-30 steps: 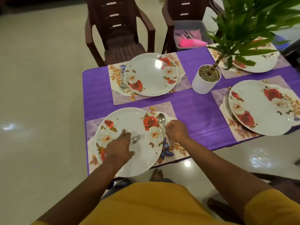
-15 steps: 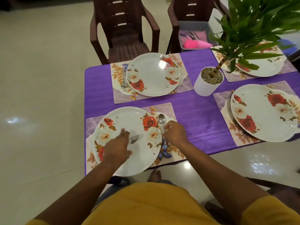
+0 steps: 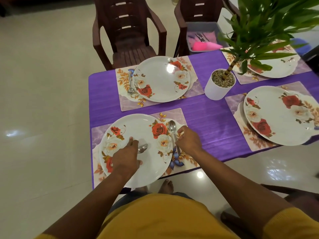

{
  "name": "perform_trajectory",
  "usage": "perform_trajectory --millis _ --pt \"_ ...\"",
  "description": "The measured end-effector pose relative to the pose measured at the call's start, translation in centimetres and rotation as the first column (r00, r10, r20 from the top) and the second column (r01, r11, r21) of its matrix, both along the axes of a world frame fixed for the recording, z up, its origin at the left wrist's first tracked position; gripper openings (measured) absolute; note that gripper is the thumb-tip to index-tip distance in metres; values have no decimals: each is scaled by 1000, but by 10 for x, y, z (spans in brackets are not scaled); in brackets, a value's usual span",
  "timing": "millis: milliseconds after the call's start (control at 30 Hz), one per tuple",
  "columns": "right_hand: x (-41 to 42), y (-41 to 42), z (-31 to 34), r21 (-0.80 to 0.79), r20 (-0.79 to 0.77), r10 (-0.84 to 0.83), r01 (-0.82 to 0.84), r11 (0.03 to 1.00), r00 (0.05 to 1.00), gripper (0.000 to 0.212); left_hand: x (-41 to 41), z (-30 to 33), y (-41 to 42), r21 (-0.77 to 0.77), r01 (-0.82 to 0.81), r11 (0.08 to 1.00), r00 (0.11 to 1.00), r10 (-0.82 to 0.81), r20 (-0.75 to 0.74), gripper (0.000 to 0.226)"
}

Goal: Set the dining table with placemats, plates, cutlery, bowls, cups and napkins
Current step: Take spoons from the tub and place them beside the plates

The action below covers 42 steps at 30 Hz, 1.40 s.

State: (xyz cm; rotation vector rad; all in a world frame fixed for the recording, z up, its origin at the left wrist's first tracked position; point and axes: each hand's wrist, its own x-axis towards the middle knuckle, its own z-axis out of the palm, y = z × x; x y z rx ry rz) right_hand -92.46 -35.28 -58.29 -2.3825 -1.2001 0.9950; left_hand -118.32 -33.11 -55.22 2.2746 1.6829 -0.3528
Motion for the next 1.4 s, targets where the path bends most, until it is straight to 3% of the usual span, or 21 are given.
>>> perform_trajectory --millis 167,367,500,600,733,867,1033,1200,1400 --pt "3 -17 16 54 -42 -118 120 991 992 36 -1 -3 4 32 66 997 997 -65 -37 81" --pt "-20 -44 38 110 -156 -222 240 965 963 19 -7 1 4 4 111 994 994 -111 -4 78" --pt "-35 -61 48 87 -305 -154 189 978 940 16 -5 13 2 40 129 991 984 -133 119 53" --pt "-39 -73 60 39 -389 -109 135 990 915 17 16 24 1 16 177 984 963 -177 204 49" --pt "-33 -85 76 -7 -533 -171 198 980 829 35 69 44 -5 -75 247 966 894 -197 401 43" --pt "-2 -93 78 -29 -615 -287 343 939 734 36 135 58 -17 -178 292 940 819 -150 554 32" --pt "68 -113 78 16 -694 -401 569 822 598 19 225 53 -43 -320 311 895 792 -59 607 33" --pt "159 -151 91 -10 -785 -422 672 741 454 12 321 44 -80 -374 274 886 782 21 623 38" --pt "253 -194 90 -19 -791 -444 709 705 421 10 420 56 -131 -421 250 872 742 107 662 63"
